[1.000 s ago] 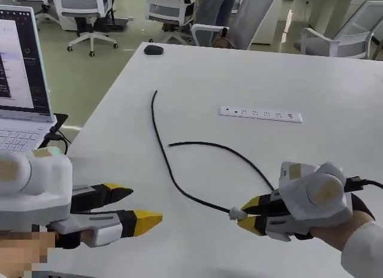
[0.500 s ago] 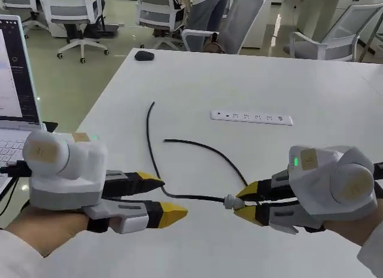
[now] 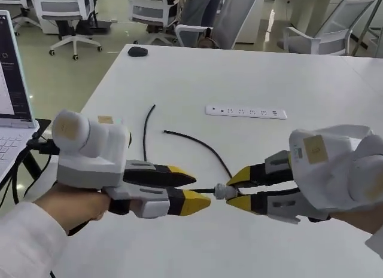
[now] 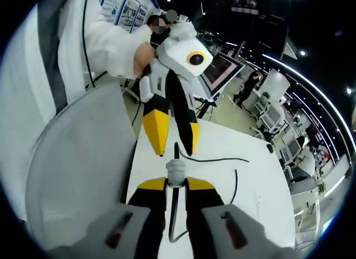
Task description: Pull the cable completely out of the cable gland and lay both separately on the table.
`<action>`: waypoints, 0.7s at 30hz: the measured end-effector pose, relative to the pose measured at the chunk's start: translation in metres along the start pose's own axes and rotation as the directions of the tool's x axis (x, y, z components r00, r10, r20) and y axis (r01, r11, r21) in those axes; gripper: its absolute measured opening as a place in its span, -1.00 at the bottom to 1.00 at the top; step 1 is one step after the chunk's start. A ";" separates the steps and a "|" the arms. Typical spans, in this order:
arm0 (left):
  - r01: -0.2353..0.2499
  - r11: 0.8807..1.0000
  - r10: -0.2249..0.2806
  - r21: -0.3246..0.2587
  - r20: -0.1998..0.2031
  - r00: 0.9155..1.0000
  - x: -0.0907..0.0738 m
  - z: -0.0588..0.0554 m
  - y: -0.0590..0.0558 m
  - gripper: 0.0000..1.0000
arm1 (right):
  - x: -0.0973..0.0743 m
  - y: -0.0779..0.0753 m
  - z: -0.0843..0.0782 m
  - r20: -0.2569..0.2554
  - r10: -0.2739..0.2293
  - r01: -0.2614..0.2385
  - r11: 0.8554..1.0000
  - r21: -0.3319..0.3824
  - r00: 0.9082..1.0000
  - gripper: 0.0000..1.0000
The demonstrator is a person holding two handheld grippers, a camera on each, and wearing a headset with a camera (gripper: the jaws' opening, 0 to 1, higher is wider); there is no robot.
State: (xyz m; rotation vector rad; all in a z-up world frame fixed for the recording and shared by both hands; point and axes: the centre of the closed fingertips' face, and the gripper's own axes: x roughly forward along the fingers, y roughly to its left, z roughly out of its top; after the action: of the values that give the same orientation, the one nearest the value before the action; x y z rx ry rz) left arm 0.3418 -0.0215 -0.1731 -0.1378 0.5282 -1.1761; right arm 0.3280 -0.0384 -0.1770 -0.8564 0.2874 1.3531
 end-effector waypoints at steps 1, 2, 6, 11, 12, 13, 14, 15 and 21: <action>0.007 1.000 -0.007 0.001 0.002 1.000 0.001 0.000 -0.001 -0.34 | -0.001 0.000 0.003 0.005 0.001 -0.001 1.000 -0.003 1.000 -0.80; 0.016 1.000 -0.016 -0.002 0.008 1.000 0.002 0.002 -0.003 -0.34 | -0.001 0.000 0.006 0.014 0.002 -0.001 1.000 -0.011 1.000 -0.80; 0.060 0.998 -0.060 -0.034 0.013 0.998 0.005 0.004 -0.011 -0.43 | -0.003 -0.002 0.013 0.030 -0.004 0.005 1.000 -0.029 1.000 -0.80; 0.105 0.993 -0.102 -0.063 0.047 0.994 0.006 0.011 -0.018 -0.56 | -0.004 -0.001 0.016 0.043 0.002 0.000 0.999 -0.046 0.999 -0.80; 0.124 0.989 -0.121 -0.075 0.042 0.992 0.006 0.010 -0.021 -0.60 | -0.004 -0.002 0.016 0.046 0.000 0.002 0.999 -0.053 0.999 -0.80; 0.135 0.988 -0.132 -0.080 0.044 0.990 0.007 0.011 -0.023 -0.65 | -0.004 -0.002 0.016 0.045 -0.003 0.006 0.998 -0.058 0.999 -0.80; 0.145 0.984 -0.142 -0.104 0.040 0.989 0.007 0.009 -0.023 -0.65 | -0.004 -0.001 0.016 0.048 0.001 0.001 0.998 -0.058 0.999 -0.80; 0.155 0.979 -0.152 -0.128 0.037 0.988 0.007 0.008 -0.024 -0.68 | -0.004 0.000 0.015 0.051 0.006 -0.003 0.998 -0.058 0.999 -0.79; 0.200 0.974 -0.195 -0.107 0.051 0.979 0.002 0.006 -0.033 -0.70 | -0.006 0.008 0.019 0.131 0.073 -0.078 0.996 0.031 0.989 -0.76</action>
State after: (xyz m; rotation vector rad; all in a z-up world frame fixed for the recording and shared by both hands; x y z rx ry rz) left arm 0.3175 -0.0378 -0.1561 -0.3159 0.5541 -1.3347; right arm 0.3141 -0.0294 -0.1632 -0.7303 0.2445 1.4634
